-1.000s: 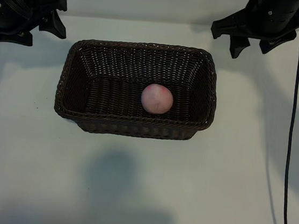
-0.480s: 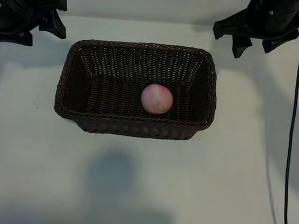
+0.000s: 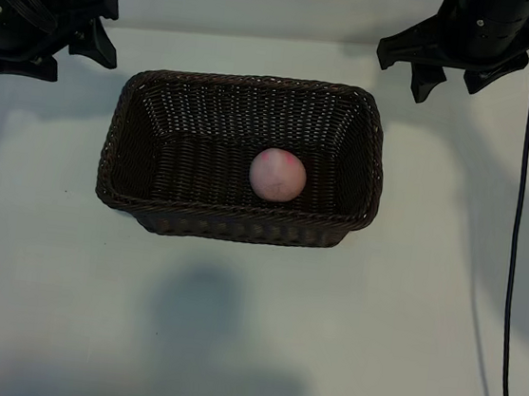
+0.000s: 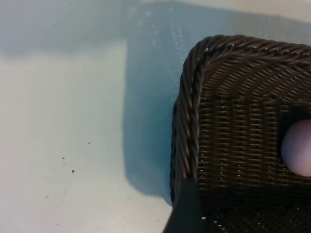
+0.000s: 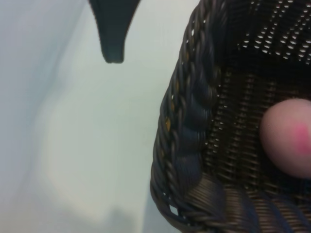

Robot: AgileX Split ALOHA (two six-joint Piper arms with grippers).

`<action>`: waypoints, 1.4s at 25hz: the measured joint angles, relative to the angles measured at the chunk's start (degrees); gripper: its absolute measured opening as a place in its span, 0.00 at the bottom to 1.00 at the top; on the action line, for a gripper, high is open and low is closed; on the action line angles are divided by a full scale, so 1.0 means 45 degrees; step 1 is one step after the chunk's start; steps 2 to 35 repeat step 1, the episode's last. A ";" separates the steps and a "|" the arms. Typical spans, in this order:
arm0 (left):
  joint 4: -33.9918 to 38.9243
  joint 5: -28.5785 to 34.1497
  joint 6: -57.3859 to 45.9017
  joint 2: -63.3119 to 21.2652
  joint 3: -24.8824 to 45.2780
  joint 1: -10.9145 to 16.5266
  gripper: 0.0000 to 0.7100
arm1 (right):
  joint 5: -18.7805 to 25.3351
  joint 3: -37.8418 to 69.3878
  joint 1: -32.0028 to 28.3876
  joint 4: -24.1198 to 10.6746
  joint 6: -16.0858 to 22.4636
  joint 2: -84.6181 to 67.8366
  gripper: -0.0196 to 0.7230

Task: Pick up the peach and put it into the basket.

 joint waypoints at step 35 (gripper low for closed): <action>0.0000 0.0003 0.0000 0.0000 0.0000 0.0000 0.83 | 0.0000 0.0000 0.0000 0.0000 0.0000 0.0000 0.75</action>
